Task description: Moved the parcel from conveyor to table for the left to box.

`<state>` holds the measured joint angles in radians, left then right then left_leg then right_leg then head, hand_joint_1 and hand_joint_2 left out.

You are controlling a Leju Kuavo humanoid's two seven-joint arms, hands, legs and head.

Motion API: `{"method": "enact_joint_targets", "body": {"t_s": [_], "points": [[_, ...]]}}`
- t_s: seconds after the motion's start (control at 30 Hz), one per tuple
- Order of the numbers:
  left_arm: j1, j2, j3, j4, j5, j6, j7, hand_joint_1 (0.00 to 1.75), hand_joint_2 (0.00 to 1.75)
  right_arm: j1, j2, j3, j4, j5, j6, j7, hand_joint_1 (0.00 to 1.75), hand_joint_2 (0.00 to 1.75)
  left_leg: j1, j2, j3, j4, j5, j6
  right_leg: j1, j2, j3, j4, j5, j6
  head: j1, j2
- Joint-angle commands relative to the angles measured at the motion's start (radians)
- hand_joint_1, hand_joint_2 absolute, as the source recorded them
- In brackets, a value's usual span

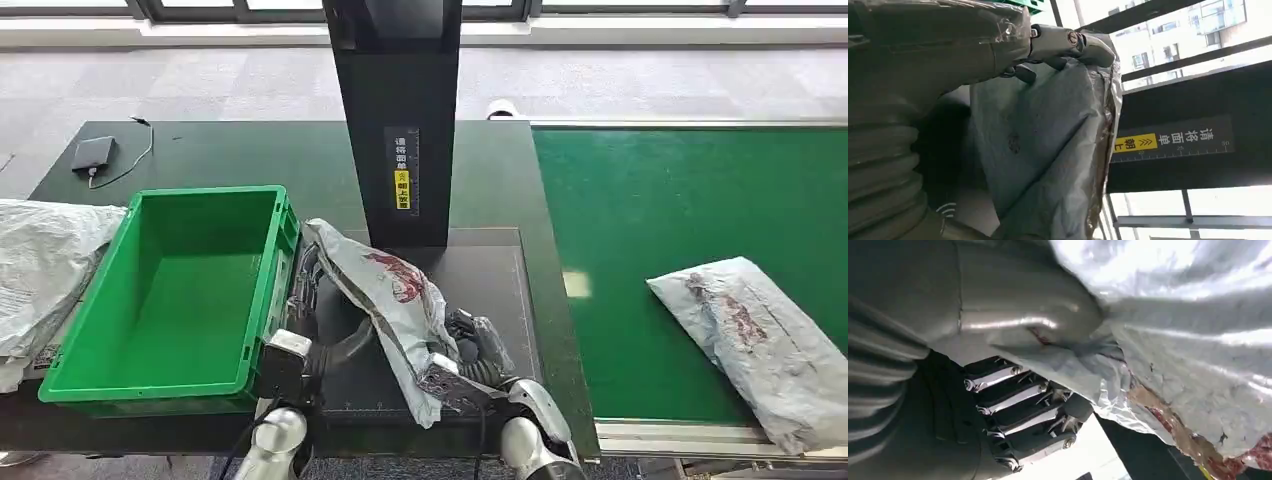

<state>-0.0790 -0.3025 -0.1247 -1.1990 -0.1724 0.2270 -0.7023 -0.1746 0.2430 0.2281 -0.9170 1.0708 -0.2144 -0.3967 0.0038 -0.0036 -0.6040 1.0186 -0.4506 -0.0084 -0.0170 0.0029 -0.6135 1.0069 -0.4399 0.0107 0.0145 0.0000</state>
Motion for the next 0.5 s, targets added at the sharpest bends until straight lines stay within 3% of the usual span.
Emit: {"method": "enact_joint_targets", "body": {"t_s": [0.03,0.5], "points": [[-0.046,-0.005,0.006,0.055,0.0,0.0,0.004,0.0,1.75,-0.068,-0.027,0.031,0.121,0.003,-0.029,0.011,0.0,1.75,0.001,0.0,0.004,-0.002,0.0,0.0,0.001,-0.001,0.004,-0.002,0.0,-0.001,0.0,0.0],[-0.046,-0.006,0.007,0.054,-0.001,-0.001,0.004,0.0,1.75,-0.063,-0.029,0.027,0.112,0.006,-0.035,0.016,0.0,1.75,0.0,0.0,0.003,-0.001,0.0,0.0,0.001,-0.001,0.003,-0.002,0.0,-0.001,0.0,0.0]]}}
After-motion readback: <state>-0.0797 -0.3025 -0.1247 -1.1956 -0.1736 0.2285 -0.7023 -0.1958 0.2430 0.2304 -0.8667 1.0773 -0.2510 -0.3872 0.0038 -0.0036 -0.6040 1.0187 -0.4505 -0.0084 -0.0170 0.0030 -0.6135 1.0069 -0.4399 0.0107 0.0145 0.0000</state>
